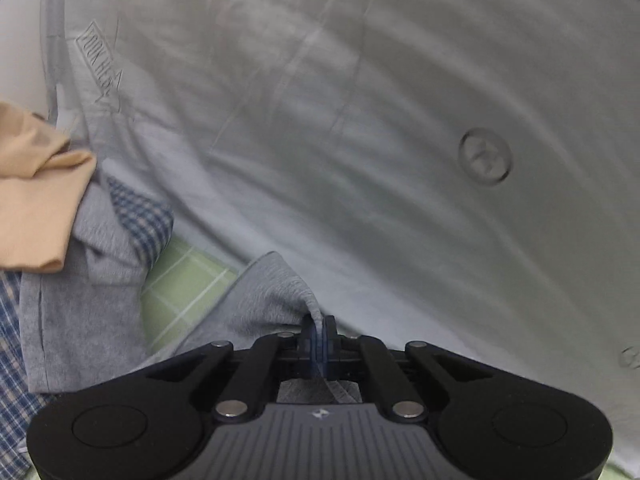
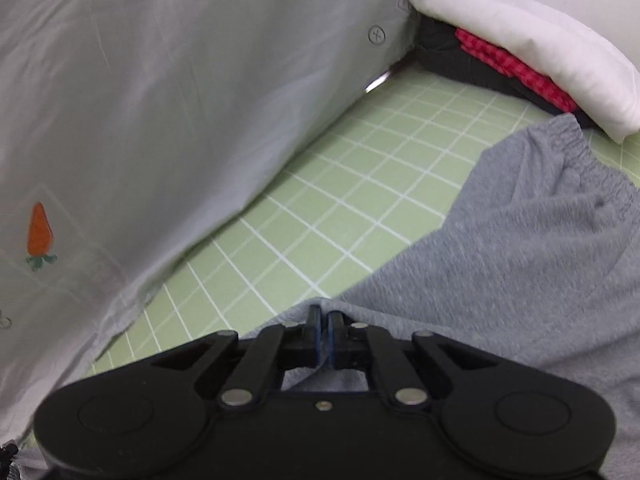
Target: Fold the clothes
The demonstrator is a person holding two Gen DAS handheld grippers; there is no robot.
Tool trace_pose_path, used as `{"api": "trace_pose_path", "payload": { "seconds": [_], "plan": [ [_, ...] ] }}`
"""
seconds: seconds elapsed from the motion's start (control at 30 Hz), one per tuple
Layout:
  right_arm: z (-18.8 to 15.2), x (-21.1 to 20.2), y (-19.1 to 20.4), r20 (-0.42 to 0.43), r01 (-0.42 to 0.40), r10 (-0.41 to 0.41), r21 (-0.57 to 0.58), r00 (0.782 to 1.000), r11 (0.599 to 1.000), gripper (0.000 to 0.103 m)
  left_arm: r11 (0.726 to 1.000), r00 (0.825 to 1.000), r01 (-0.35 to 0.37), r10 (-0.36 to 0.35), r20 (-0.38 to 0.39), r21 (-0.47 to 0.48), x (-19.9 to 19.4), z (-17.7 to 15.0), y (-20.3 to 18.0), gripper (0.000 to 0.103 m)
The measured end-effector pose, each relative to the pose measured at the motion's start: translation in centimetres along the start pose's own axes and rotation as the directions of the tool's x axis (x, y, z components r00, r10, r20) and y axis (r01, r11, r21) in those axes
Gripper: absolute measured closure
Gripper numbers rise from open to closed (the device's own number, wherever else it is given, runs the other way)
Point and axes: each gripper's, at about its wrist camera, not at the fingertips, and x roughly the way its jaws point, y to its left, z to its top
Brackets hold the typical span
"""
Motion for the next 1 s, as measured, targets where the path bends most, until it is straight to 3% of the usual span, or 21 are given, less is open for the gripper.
{"api": "trace_pose_path", "payload": {
  "seconds": [0.2,0.3,0.37,0.43,0.53,0.6,0.63,0.7,0.8,0.87,0.93,1.0],
  "plan": [
    [2.9,-7.3,-0.5,0.188,-0.084,0.098,-0.083,0.977,0.993,0.100,0.993,0.980,0.108,-0.097,0.176,-0.056,-9.0,1.5,0.7,0.100],
    [2.3,-9.7,-1.3,0.199,-0.090,0.120,-0.151,0.973,0.984,0.100,0.986,0.961,0.150,-0.126,0.247,-0.079,-13.1,1.9,1.2,0.100],
    [0.9,-9.5,-2.1,0.153,-0.072,0.103,-0.196,0.983,0.978,0.100,0.992,0.984,0.070,-0.052,0.172,-0.103,-12.9,-0.4,3.4,0.100],
    [-0.8,-7.9,-3.0,0.041,-0.064,0.074,-0.205,0.996,0.977,0.099,0.990,0.998,-0.016,0.025,0.064,-0.143,-11.8,-3.3,5.7,0.100],
    [-3.6,-4.7,-4.0,-0.164,-0.057,0.023,-0.206,0.986,0.977,0.098,0.979,0.991,-0.124,0.114,-0.073,-0.164,-10.3,-7.1,8.8,0.100],
    [-4.8,-3.7,-4.3,-0.238,-0.053,0.000,-0.214,0.971,0.975,0.094,0.968,0.974,-0.189,0.163,-0.155,-0.167,-9.4,-9.4,10.7,0.098],
    [-5.1,-3.8,-4.4,-0.246,-0.052,-0.004,-0.219,0.969,0.974,0.093,0.968,0.973,-0.192,0.166,-0.163,-0.162,-9.4,-9.7,10.9,0.097],
    [-5.3,-4.3,-4.1,-0.235,-0.058,0.000,-0.237,0.972,0.970,0.065,0.971,0.974,-0.186,0.162,-0.161,-0.148,-9.3,-9.8,11.2,0.080],
    [-5.5,-4.9,-3.2,-0.204,-0.070,0.015,-0.265,0.979,0.962,0.056,0.975,0.975,-0.186,0.169,-0.145,-0.118,-8.5,-9.2,11.1,0.062],
    [-5.4,-4.8,-2.8,-0.200,-0.078,0.022,-0.276,0.980,0.958,0.051,0.971,0.968,-0.224,0.212,-0.131,-0.083,-7.7,-9.0,10.8,0.063],
    [-5.3,-4.8,-2.6,-0.202,-0.095,0.038,-0.284,0.979,0.954,0.049,0.961,0.957,-0.272,0.265,-0.115,-0.048,-6.9,-8.9,10.5,0.096],
    [-5.0,-5.0,-2.4,-0.206,-0.119,0.058,-0.294,0.977,0.948,0.044,0.951,0.950,-0.300,0.291,-0.112,-0.069,-6.8,-8.6,11.2,0.098]
  ]
}}
